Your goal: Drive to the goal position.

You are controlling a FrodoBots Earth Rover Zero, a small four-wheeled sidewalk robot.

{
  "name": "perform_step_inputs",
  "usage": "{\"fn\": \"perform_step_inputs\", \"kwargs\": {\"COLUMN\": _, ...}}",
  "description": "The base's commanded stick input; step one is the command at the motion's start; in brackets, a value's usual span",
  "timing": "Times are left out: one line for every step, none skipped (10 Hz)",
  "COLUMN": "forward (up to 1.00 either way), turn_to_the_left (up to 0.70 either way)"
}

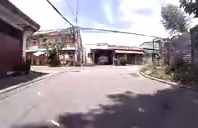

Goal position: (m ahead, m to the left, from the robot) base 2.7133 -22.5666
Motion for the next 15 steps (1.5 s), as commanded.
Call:
{"fn": "perform_step_inputs", "kwargs": {"forward": 1.00, "turn_to_the_left": -0.08}}
{"fn": "perform_step_inputs", "kwargs": {"forward": 1.00, "turn_to_the_left": 0.00}}
{"fn": "perform_step_inputs", "kwargs": {"forward": 1.00, "turn_to_the_left": 0.00}}
{"fn": "perform_step_inputs", "kwargs": {"forward": 1.00, "turn_to_the_left": 0.00}}
{"fn": "perform_step_inputs", "kwargs": {"forward": 1.00, "turn_to_the_left": 0.00}}
{"fn": "perform_step_inputs", "kwargs": {"forward": 1.00, "turn_to_the_left": 0.00}}
{"fn": "perform_step_inputs", "kwargs": {"forward": 1.00, "turn_to_the_left": 0.00}}
{"fn": "perform_step_inputs", "kwargs": {"forward": 1.00, "turn_to_the_left": 0.00}}
{"fn": "perform_step_inputs", "kwargs": {"forward": 1.00, "turn_to_the_left": 0.00}}
{"fn": "perform_step_inputs", "kwargs": {"forward": 1.00, "turn_to_the_left": 0.00}}
{"fn": "perform_step_inputs", "kwargs": {"forward": 1.00, "turn_to_the_left": 0.00}}
{"fn": "perform_step_inputs", "kwargs": {"forward": 1.00, "turn_to_the_left": 0.00}}
{"fn": "perform_step_inputs", "kwargs": {"forward": 1.00, "turn_to_the_left": 0.00}}
{"fn": "perform_step_inputs", "kwargs": {"forward": 1.00, "turn_to_the_left": 0.00}}
{"fn": "perform_step_inputs", "kwargs": {"forward": 1.00, "turn_to_the_left": 0.00}}
